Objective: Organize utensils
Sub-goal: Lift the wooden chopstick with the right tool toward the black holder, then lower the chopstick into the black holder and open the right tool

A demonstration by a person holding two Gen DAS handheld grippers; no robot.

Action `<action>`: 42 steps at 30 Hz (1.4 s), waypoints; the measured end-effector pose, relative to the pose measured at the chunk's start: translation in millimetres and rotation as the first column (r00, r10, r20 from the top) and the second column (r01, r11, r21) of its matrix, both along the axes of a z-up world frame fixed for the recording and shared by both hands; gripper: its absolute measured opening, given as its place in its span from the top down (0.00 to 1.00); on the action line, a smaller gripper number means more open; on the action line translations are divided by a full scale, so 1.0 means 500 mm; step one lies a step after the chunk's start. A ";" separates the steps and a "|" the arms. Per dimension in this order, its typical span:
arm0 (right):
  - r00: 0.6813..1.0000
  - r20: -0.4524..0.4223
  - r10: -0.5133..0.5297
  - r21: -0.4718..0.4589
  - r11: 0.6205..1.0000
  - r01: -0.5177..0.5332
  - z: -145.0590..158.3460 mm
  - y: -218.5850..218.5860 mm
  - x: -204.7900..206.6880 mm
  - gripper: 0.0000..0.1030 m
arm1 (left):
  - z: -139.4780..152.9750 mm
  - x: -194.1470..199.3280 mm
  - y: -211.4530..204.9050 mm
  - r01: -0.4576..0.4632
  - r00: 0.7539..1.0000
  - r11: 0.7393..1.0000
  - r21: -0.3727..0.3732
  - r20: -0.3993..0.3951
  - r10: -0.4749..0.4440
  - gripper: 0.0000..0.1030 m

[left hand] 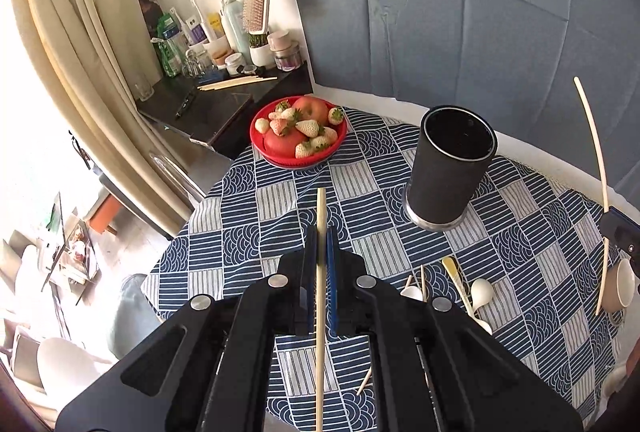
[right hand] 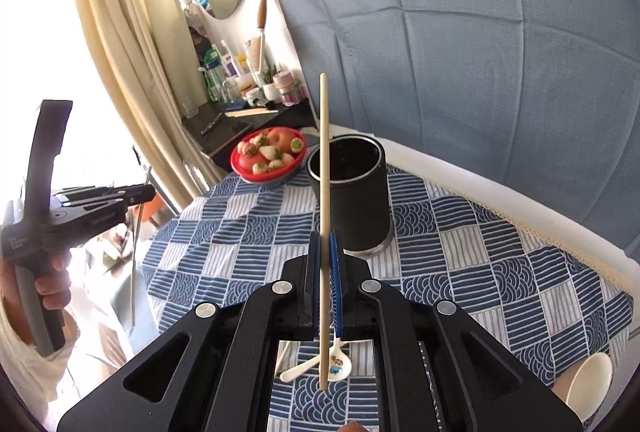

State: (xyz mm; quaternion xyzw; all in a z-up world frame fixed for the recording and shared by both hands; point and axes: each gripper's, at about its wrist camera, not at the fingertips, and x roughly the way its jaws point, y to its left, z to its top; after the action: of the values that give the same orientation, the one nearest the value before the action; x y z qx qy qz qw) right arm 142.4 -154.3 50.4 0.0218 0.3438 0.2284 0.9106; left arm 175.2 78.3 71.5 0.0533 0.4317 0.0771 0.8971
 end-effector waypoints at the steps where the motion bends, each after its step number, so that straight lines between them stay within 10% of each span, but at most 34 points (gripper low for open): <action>1: 1.000 0.009 -0.002 0.004 1.000 0.002 0.007 -0.002 0.006 0.95 | 0.007 0.008 -0.001 0.002 1.000 1.000 -0.004 0.003 -0.002 0.95; 22: 0.990 0.114 -0.082 0.087 0.994 0.072 0.088 0.003 0.186 0.95 | 0.101 0.268 -0.063 0.199 0.972 0.979 -0.051 0.137 -0.191 0.95; 42: 0.996 0.072 -0.056 0.134 0.990 0.046 0.031 0.068 0.321 0.95 | 0.121 0.358 -0.047 0.299 0.949 0.938 -0.174 0.161 -0.273 0.95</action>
State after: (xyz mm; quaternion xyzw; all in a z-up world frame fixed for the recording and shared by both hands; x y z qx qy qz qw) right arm 302.9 -120.5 66.0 0.0821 0.2928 0.2281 0.9249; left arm 354.2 54.7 131.8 0.0214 0.3636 -0.0939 0.9266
